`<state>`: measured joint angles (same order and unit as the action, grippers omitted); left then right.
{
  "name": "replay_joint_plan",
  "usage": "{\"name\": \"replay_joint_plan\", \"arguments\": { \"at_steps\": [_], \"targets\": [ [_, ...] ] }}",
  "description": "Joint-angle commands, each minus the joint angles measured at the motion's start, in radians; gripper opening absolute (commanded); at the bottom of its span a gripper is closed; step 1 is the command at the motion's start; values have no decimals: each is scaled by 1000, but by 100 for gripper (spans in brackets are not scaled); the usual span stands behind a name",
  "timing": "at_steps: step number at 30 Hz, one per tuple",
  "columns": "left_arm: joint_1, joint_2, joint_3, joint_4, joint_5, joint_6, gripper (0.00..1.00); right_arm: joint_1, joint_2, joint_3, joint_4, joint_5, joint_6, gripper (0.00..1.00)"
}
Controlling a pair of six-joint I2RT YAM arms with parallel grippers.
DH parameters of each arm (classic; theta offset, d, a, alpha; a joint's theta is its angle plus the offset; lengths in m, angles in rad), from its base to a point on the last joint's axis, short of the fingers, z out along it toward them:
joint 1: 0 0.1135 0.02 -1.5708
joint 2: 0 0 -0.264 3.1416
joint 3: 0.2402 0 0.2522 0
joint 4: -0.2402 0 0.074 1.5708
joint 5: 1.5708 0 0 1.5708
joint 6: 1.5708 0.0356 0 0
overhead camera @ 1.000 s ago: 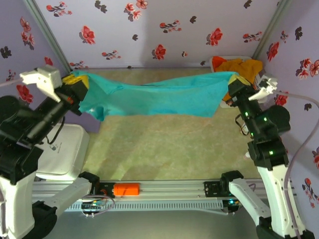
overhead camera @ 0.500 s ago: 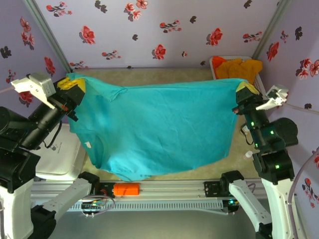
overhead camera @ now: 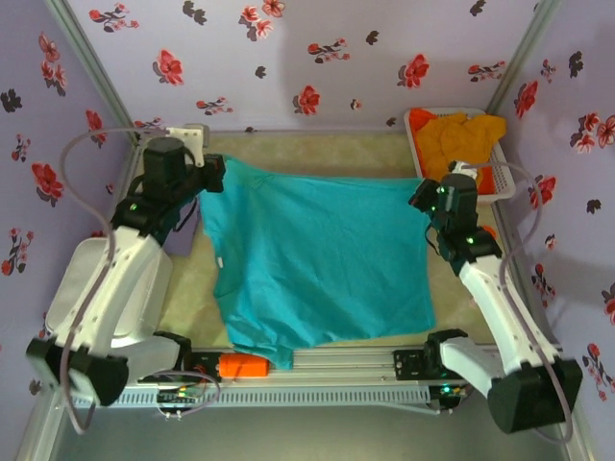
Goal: Fold and stack the t-shirts
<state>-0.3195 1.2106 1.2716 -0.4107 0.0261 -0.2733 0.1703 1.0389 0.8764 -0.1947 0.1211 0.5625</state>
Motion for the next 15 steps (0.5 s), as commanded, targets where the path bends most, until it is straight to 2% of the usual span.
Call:
{"name": "replay_joint_plan", "arguments": {
  "at_steps": [1,6,10,15],
  "targets": [
    [45,105,36,105,7,-75,0,-34,130,49,140,-63,39,0],
    [88,342,139,170,93,-105,0,-70,411,204,132,-182,-1,0],
    [130,544,312,105,191,-159,0,-118,577,323,115,-288,31,0],
    [138,647,404,50,259,-208,0,-148,699,411,50,-420,59,0]
  ]
}}
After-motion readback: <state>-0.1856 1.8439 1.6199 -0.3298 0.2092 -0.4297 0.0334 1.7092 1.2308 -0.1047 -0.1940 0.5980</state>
